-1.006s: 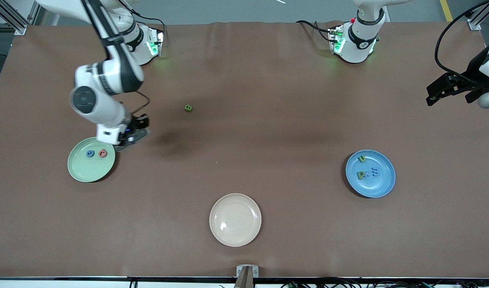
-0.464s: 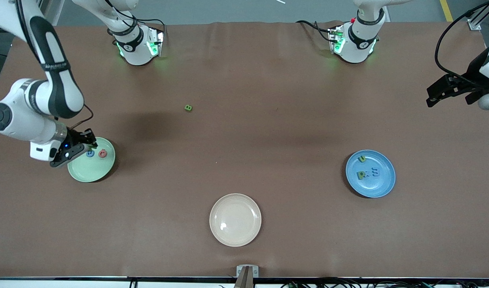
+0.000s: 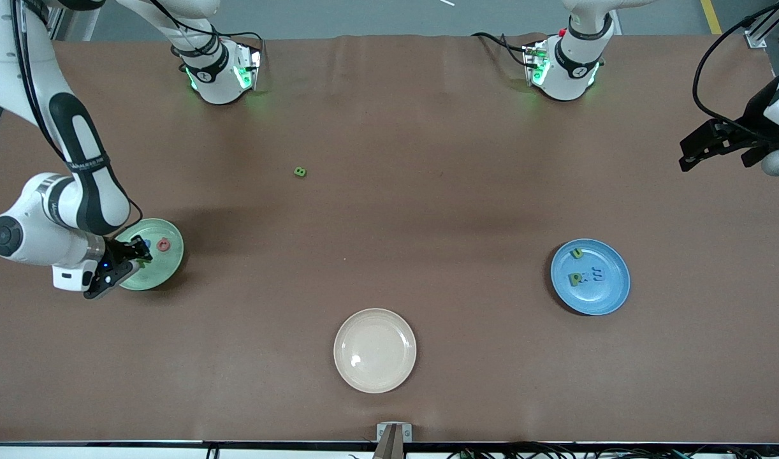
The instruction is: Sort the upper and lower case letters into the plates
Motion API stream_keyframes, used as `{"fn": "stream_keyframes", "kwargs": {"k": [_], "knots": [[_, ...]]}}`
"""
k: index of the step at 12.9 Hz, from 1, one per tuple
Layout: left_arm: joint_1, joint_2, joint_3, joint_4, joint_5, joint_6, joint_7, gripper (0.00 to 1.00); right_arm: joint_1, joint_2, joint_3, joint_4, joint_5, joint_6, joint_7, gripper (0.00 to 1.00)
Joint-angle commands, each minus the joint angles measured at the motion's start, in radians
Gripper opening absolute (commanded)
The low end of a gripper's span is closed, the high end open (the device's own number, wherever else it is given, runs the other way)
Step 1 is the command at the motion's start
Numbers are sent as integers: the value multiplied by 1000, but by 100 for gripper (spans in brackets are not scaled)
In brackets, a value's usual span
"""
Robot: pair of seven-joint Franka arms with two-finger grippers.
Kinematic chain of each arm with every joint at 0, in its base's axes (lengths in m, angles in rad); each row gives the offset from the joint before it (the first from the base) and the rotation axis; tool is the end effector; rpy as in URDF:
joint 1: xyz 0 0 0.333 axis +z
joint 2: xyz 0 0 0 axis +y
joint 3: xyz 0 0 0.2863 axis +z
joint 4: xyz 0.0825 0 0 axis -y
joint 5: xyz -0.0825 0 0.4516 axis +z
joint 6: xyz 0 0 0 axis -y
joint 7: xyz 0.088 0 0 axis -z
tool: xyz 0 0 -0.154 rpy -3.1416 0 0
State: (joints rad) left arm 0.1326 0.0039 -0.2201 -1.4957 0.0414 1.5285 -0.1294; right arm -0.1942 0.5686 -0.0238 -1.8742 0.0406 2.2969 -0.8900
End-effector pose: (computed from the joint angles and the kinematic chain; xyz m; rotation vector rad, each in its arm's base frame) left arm 0.6188 -0.0475 0.5822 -3.1033 -0.0687 -0.0515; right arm 0.6272 -0.1375 0.0721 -2.8896 -0.9666 0.1767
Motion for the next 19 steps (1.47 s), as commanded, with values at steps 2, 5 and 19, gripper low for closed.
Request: {"fn": "stream_keyframes", "kwargs": {"k": [2,5,19], "knots": [[5,-2,-1,0,-5,7,24,100,-31,40,19,37,-22,19,-21,7],[4,-2,-1,0,-1,9,24,100,-28,39,19,41,-25,13,-7,55],[4,-1,-1,-11,-3,25,24,100,273,-406,30,20,-7,-606,818,100]]}}
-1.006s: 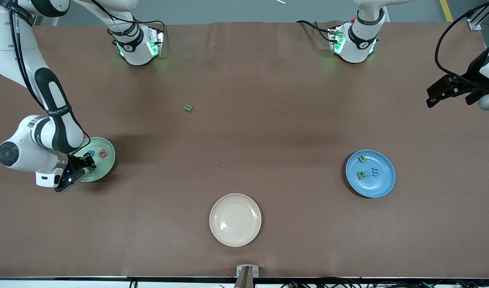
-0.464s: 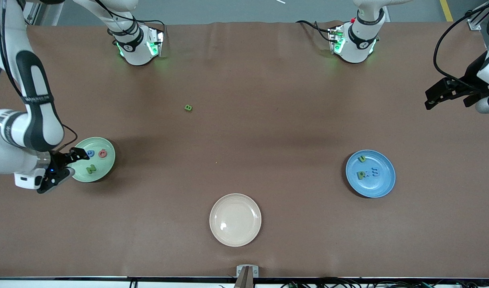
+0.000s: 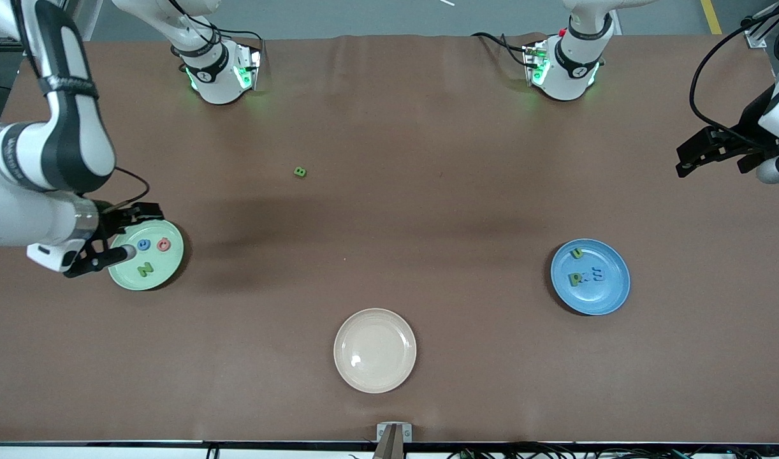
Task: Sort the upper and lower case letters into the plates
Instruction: 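Move the right gripper to the green letter B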
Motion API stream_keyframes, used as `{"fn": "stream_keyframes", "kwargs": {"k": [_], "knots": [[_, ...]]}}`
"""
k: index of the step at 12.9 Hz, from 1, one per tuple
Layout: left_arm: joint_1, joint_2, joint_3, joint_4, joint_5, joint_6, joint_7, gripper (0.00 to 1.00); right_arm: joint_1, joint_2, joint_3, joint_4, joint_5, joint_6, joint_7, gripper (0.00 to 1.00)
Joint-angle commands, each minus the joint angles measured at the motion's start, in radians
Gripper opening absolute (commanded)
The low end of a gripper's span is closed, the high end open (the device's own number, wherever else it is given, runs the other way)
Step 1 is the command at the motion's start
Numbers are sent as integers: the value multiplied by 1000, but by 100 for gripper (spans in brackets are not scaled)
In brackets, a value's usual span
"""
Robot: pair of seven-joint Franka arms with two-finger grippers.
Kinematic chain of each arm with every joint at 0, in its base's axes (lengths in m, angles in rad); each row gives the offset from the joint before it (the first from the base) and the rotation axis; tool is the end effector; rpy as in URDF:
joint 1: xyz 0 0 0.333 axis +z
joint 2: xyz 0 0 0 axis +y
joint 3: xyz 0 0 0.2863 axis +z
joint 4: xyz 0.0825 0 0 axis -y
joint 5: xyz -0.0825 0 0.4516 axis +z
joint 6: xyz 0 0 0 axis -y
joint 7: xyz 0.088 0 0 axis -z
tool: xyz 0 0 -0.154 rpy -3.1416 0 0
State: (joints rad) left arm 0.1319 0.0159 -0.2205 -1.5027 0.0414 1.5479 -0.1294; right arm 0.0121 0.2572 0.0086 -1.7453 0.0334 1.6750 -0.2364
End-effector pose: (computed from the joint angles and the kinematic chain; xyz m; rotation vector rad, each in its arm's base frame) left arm 0.6243 -0.0481 0.5729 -3.1060 -0.0659 -0.0522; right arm 0.6309 0.0178 0.3008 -3.0092 -0.3754 0.4925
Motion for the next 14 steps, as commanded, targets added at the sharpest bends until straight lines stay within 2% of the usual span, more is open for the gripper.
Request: {"fn": "stream_keyframes", "kwargs": {"k": [1,4,7,11,14], "knots": [[6,-13,0,-4,-3,5,24,100,107,-117,-3,-143,20,23,271,100],[20,-14,-2,-10,-14,5,22,100,207,-173,-3,-265,88,131,516,100],[20,-17,-8,-14,-14,5,20,100,305,-252,-3,-514,92,415,662,100],[18,-28,-10,-25,-15,5,13,100,437,-251,-3,-701,94,679,903,100],[20,-34,-10,-34,-15,6,11,100,460,-236,-1,-802,95,869,925,100]]}}
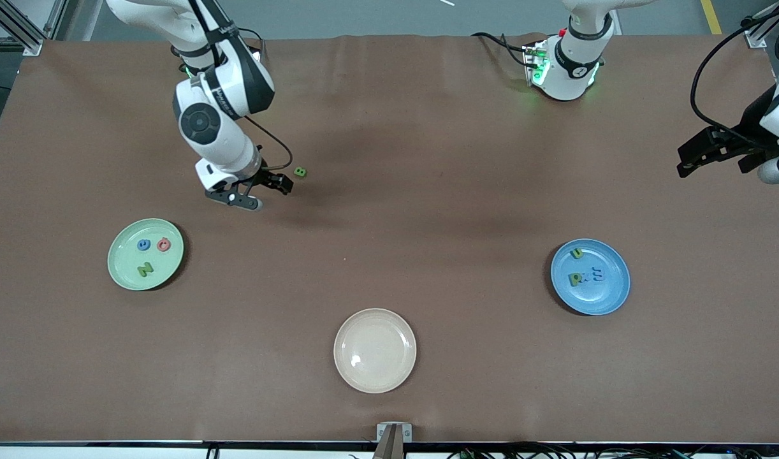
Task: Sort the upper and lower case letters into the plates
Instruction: 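Move the right gripper to the green letter B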
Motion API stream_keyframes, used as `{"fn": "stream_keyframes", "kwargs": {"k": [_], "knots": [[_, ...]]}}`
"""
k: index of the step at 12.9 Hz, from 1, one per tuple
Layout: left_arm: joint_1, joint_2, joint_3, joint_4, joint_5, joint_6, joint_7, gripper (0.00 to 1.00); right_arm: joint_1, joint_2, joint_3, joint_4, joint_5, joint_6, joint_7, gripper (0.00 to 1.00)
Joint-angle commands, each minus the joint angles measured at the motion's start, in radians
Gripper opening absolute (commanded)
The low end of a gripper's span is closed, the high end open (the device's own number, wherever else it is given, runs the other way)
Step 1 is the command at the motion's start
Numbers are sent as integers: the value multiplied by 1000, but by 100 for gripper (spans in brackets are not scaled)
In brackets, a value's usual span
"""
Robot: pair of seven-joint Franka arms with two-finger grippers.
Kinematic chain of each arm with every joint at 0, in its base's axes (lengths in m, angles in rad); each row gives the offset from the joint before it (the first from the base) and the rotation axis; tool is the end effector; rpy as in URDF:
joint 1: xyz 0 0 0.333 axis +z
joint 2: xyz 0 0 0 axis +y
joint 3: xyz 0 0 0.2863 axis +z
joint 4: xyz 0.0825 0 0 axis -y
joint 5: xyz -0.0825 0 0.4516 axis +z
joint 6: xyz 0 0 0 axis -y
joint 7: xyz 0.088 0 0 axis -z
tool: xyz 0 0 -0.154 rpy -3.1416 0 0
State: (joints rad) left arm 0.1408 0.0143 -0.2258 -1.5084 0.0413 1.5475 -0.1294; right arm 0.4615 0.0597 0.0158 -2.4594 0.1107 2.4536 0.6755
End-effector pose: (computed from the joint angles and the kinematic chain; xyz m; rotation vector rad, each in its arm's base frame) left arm 0.6238 -0.0459 0.5708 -3.1053 -0.0713 -0.0452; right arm 0.4493 0.2363 0.1358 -3.0848 0.4442 0.1437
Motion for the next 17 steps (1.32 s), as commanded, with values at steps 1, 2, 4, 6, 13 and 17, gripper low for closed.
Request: {"fn": "stream_keyframes", "kwargs": {"k": [1,2,4,6,13,17], "knots": [[11,-33,-4,-30,-15,5,10,100,26,-22,-10,-105,24,132,19,100],[11,-33,-4,-30,-15,5,8,100,44,-5,-8,-119,29,168,54,100],[13,-34,-4,-33,-15,5,8,100,141,40,-10,-127,29,231,186,100],[13,-34,-4,-32,-15,5,8,100,219,112,-11,-130,29,327,278,100],[13,-34,-4,-32,-14,5,10,100,201,155,-13,-141,27,363,268,98],[13,-34,-4,-29,-14,5,13,100,201,150,-13,-162,27,366,266,83]]}}
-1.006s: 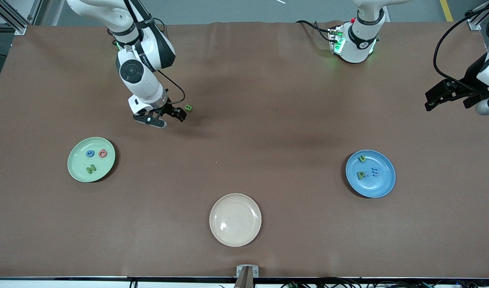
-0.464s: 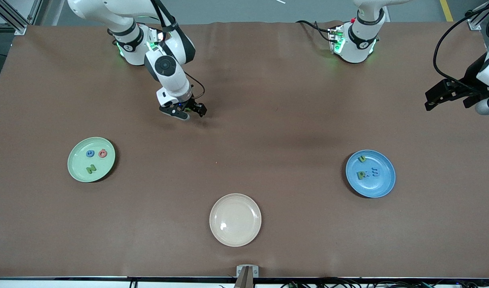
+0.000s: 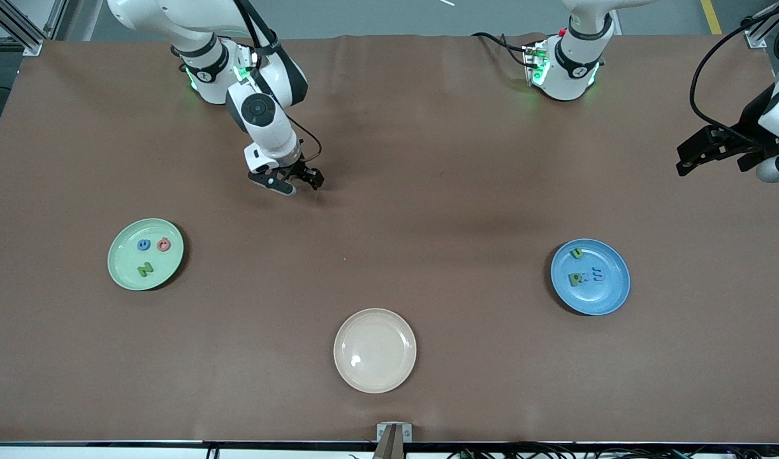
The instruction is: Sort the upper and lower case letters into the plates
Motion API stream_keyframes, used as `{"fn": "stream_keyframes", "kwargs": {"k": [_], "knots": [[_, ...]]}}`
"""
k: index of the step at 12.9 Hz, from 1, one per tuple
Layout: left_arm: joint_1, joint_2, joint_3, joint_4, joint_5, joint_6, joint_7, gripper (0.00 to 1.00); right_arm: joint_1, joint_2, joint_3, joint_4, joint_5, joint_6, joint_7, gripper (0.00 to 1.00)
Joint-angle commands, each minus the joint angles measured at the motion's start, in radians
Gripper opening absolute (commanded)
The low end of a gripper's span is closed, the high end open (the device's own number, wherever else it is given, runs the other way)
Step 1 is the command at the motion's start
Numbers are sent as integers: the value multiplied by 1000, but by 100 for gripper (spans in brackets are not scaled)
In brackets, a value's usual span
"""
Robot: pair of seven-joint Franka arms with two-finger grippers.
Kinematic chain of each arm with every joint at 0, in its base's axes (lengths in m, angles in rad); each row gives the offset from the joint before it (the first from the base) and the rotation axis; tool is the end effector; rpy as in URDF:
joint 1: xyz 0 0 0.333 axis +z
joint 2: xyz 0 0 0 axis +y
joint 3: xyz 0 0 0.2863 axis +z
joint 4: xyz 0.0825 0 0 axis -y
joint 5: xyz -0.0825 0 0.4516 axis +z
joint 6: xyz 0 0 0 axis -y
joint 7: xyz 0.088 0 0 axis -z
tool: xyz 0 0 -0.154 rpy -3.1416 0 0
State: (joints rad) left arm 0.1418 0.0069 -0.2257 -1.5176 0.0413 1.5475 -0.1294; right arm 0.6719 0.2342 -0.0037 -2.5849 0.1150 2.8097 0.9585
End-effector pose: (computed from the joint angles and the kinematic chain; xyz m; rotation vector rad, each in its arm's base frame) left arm 0.6216 -0.0454 0.5703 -3.1034 -0.0729 -0.0423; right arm 0.3592 0.2784 0.0353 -3.0612 0.6191 0.0510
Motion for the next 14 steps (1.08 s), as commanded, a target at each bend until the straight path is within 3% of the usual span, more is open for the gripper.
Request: {"fn": "stream_keyframes", "kwargs": {"k": [1,6,14], "knots": [[12,-27,-4,-18,-15,6,13,100,-9,-24,7,-40,23,10,-18,80],[10,-27,-4,-19,-15,6,-1,100,-2,-27,8,-57,23,5,-18,71],[10,-33,-4,-21,-52,11,1,100,38,-33,11,-64,23,-1,-15,39]]}}
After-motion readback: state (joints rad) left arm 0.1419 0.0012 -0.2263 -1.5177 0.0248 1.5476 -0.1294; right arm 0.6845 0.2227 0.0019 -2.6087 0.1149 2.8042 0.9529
